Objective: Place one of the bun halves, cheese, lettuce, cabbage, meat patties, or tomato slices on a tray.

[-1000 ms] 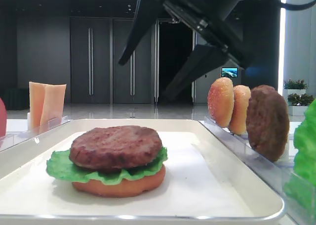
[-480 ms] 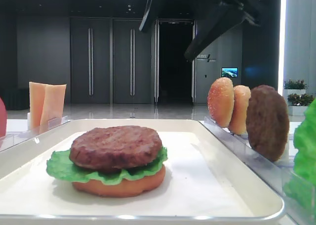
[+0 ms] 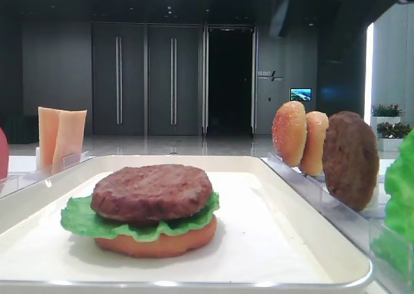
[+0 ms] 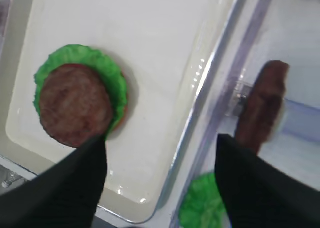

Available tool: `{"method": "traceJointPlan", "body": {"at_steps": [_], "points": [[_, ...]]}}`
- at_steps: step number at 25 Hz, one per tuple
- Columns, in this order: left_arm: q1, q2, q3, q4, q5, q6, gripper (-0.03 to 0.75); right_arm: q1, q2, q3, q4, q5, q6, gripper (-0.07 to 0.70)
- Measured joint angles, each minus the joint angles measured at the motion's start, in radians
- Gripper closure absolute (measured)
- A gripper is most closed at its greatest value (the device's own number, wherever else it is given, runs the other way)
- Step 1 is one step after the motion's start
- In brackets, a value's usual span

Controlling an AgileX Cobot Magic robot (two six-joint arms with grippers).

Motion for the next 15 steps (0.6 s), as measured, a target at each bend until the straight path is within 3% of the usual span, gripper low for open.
{"method": "traceJointPlan", "body": {"at_steps": [9,15], "points": [[0.0,0.0,0.0,0.0,0.0,0.0,0.715,-0.21,0.0,-0.001,-0.056,0.119,-0.04,0.167],[0.0,0.0,0.0,-0.003,0.0,0.0,0.715,-0.367,0.0,-0.002,-0.134,0.136,-0.046,0.167]]}}
